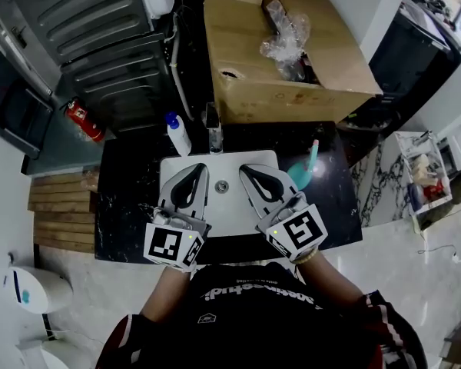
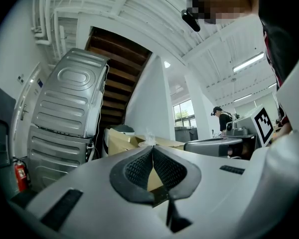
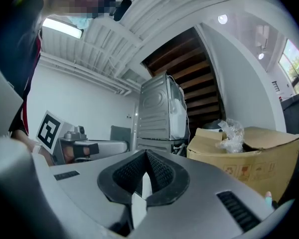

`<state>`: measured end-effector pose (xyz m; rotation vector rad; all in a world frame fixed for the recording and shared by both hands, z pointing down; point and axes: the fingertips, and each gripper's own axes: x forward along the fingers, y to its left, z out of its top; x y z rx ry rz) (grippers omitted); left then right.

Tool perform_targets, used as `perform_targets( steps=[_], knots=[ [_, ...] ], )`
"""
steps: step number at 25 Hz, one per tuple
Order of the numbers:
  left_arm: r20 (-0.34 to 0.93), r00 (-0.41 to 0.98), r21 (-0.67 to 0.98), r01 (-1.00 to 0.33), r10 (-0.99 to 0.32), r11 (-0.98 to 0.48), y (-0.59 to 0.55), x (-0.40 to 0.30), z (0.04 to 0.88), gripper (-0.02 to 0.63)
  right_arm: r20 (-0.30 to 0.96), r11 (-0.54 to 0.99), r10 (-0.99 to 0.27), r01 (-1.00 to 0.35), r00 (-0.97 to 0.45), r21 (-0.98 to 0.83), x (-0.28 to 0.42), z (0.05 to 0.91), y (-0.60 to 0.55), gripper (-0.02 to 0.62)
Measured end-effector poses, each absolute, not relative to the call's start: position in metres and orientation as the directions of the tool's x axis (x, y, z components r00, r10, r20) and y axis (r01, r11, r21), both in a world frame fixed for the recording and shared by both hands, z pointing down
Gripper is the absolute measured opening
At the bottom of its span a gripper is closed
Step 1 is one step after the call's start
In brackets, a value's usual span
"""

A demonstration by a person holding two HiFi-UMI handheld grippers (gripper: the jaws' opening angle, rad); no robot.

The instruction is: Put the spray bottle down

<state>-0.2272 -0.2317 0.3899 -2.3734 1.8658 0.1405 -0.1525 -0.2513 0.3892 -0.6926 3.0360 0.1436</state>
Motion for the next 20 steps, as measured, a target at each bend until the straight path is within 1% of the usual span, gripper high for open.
perform_targets(
  steps=[13, 20],
  knots=[
    [-0.138, 0.268, -0.036, -0.963, -0.953, -0.266, -0.240, -0.216, 0.393, 0.017, -0.014, 0.890, -0.447, -0.447, -0.894, 0.088, -0.147, 0.394, -0.255, 0.037],
    [-0.125, 0.278, -0.005, -0.960, -0.953, -0.279, -0.238, -0.214, 0.401, 0.017, 0.002, 0.888, -0.455, -0.453, -0.891, 0.081, -0.145, 0.398, -0.254, 0.038]
  ],
)
